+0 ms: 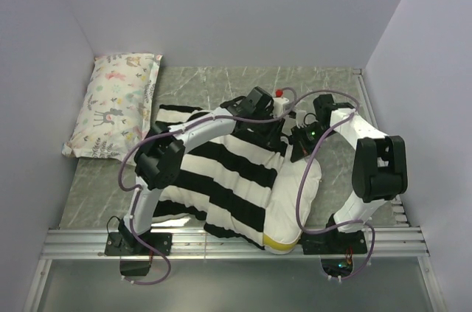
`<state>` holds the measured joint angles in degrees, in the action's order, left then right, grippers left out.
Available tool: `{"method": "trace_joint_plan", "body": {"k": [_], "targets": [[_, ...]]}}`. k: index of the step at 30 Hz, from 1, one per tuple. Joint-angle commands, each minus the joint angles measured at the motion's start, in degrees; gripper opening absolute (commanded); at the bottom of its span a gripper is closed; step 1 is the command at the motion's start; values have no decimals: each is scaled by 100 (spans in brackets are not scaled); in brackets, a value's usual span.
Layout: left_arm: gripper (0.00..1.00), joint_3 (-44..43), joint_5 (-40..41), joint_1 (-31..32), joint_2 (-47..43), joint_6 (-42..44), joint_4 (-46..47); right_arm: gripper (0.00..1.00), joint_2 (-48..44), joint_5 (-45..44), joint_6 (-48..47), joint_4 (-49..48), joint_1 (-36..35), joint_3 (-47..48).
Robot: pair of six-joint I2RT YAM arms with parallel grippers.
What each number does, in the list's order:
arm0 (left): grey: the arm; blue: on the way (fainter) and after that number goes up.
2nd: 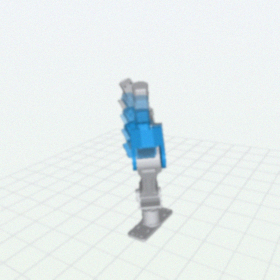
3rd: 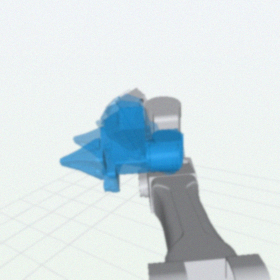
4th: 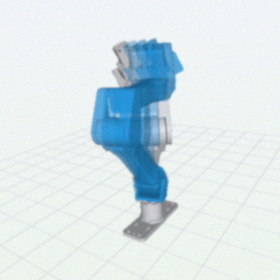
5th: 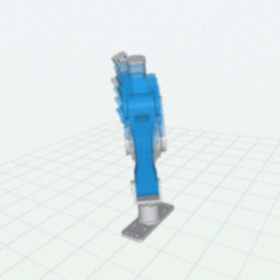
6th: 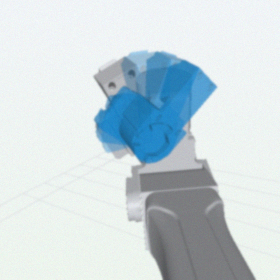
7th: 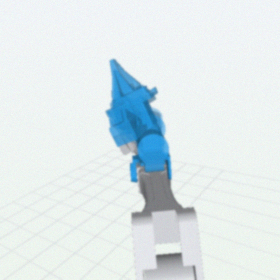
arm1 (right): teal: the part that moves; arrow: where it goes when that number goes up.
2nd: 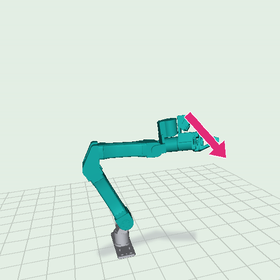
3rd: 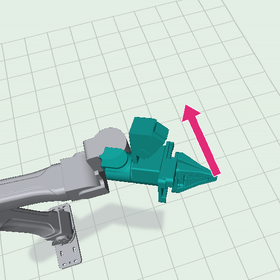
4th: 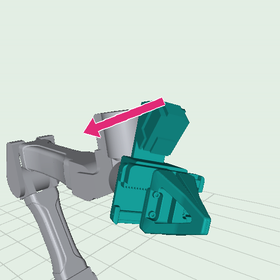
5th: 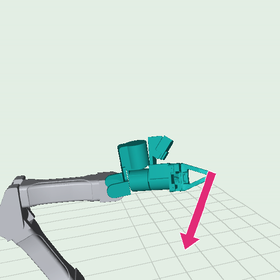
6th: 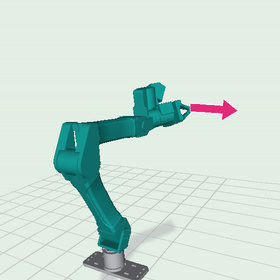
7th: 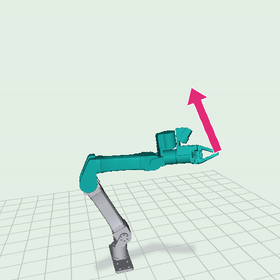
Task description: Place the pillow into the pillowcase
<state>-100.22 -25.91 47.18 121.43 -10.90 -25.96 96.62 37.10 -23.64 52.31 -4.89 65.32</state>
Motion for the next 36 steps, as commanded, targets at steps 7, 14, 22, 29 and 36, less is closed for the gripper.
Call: {"method": "trace_joint_plan", "body": {"k": [7,14,22,29,36], "targets": [[71,178,1859,-797,-823,437,-243,0,-495,429,96,-301,-127,-221],[74,-15,2310,-939,30,721,-1034,0,-530,377,61,-266,-127,-239],[8,-348,1186,-851,382,484,-1167,0,-451,359,114,-353,-171,-248],[0,-779,-9,36,188,-113,-482,0,-354,491,509,-687,-504,-178],[2,27,-565,748,-407,-1369,827,0,-398,430,527,-705,-496,-142]]}}
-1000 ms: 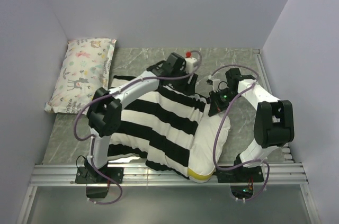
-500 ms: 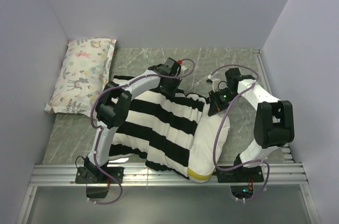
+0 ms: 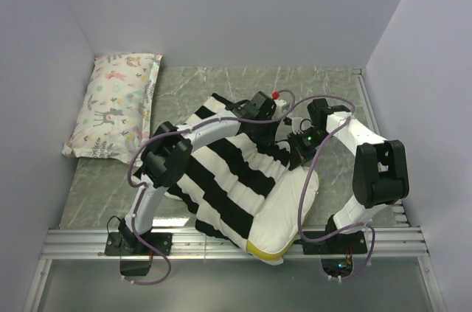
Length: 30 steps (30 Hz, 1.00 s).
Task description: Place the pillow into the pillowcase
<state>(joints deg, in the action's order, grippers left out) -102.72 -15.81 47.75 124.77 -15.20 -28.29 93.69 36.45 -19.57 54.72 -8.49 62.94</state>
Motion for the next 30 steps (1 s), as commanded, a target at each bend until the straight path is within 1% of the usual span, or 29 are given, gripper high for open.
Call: {"method": "trace_joint_plan", "body": {"k": [1,4,6,7,8,9,10,12,14,15,16,17,18,19,21,22,23,24,26,27,28,29,30], "targets": [[3,627,-1496,692,-865,-1028,1167,0,-149,469,112,-946,-127,70],[6,1103,-1004,640,-1288,-1099,1309,0,-202,425,41,-937,-91,-27],[8,1122,-539,596,-1428,-916,1090,0,-237,425,-20,-893,-56,-62],[11,1027,-380,578,-1455,-610,819,0,-272,416,-46,-875,-47,-71],[16,939,-179,543,-1456,-433,660,0,-290,399,-99,-840,-47,-71],[34,868,102,412,-1482,-240,580,0,-316,337,-134,-814,-47,-80],[45,676,287,324,-1491,154,414,0,-377,319,-152,-796,-30,-97],[61,412,866,34,-1333,603,185,0,-448,258,-205,-770,-30,-141],[64,-36,1088,-325,-1114,799,-219,0,-474,231,-240,-752,-30,-168],[68,-142,1272,-449,-895,982,-307,0,-466,231,-257,-726,-30,-168],[69,-370,1361,-546,-771,1054,-421,0,-457,231,-258,-717,-30,-159],[73,-546,1414,-739,-544,1159,-675,0,-457,231,-258,-708,-30,-150],[79,-548,1414,-810,-437,1221,-773,0,-457,231,-258,-708,-38,-141],[80,-643,1562,-863,-349,1274,-905,0,-457,240,-231,-726,-30,-141],[82,-601,1564,-995,-208,1396,-1002,0,-474,240,-222,-726,-30,-150],[82,-444,1799,-1030,-190,1432,-977,0,-466,240,-231,-717,-30,-150],[82,-329,1862,-1074,-199,1458,-872,0,-466,231,-240,-717,-38,-159],[81,-232,1950,-1092,-190,1667,-836,0,-457,223,-249,-708,-30,-168],[77,-21,1942,-1144,-164,1713,-801,0,-457,223,-258,-699,-38,-185],[64,-3,1846,-1153,-103,1731,-870,0,-448,223,-249,-717,-47,-194],[54,-38,1732,-1154,-59,1731,-914,0,-448,223,-223,-743,-39,-194],[46,-73,1374,-1136,3,1688,-941,0,-431,257,-214,-761,-39,-185],[32,-177,1179,-1110,21,1583,-1011,0,-387,266,-196,-778,-47,-185]]}}
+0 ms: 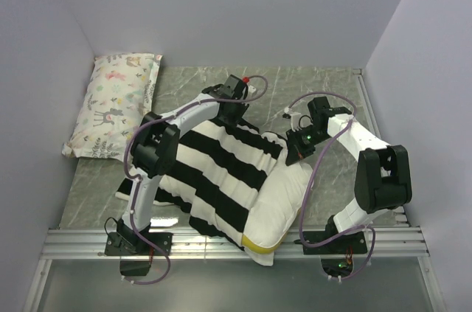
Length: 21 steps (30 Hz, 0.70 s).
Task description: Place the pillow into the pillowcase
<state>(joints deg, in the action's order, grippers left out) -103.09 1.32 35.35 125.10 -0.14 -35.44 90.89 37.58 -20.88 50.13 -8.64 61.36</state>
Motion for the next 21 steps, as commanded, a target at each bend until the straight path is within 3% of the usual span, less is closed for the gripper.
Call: {"method": "trace_joint_plan", "body": {"k": [1,2,6,12,16,21], "targets": [[26,-211,-763,182,-3,58,-332,0,-72,170,-4,-346,-41,-19],[15,-273,-974,330,-20,-159,-332,0,-2,197,14,-363,-41,7],[0,-334,-1501,876,-371,-284,10,0,113,267,119,-425,-58,86],[1,-659,-2362,1685,-513,-618,-15,0,201,337,286,-583,-173,95],[13,-450,-2707,1870,-600,-908,-7,0,131,320,304,-609,-190,43],[6,156,-2751,1879,-943,-944,20,0,51,320,295,-610,-190,-19]]}}
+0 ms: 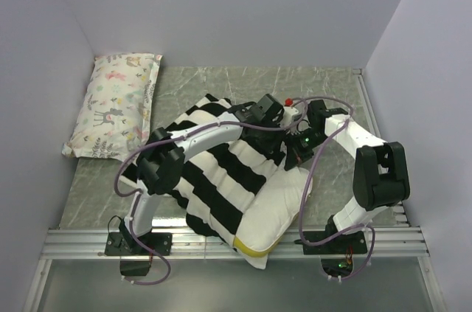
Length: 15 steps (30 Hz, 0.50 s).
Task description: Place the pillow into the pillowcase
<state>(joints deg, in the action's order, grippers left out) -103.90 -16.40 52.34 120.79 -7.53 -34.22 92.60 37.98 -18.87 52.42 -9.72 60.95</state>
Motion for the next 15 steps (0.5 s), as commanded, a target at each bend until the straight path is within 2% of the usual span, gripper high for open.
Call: {"method": "trace_joint_plan", "body": {"k": [1,2,4,6,7,9,10,13,15], "targets": [[4,308,-1066,163,-635,-179,-146,0,-119,289,94,-830,-83,14],[0,387,-1093,163,-723,-57,-147,0,-128,298,94,-830,-74,14],[0,694,-1119,154,-1047,67,-59,0,-145,289,94,-848,-74,-13],[5,801,-726,93,-1250,164,63,0,-198,307,94,-839,-74,-21],[17,827,-532,-73,-1390,225,169,0,-242,298,94,-830,-74,-39],[28,531,144,-319,-1331,331,21,0,-303,263,77,-787,-74,-65],[38,372,399,-616,-1147,453,-58,0,-347,246,77,-778,-66,-83],[51,-332,1076,-1136,-595,691,-383,0,-461,184,77,-786,-65,-136],[54,-745,1323,-1313,-295,1007,-568,0,-462,140,86,-778,-66,-145]]}}
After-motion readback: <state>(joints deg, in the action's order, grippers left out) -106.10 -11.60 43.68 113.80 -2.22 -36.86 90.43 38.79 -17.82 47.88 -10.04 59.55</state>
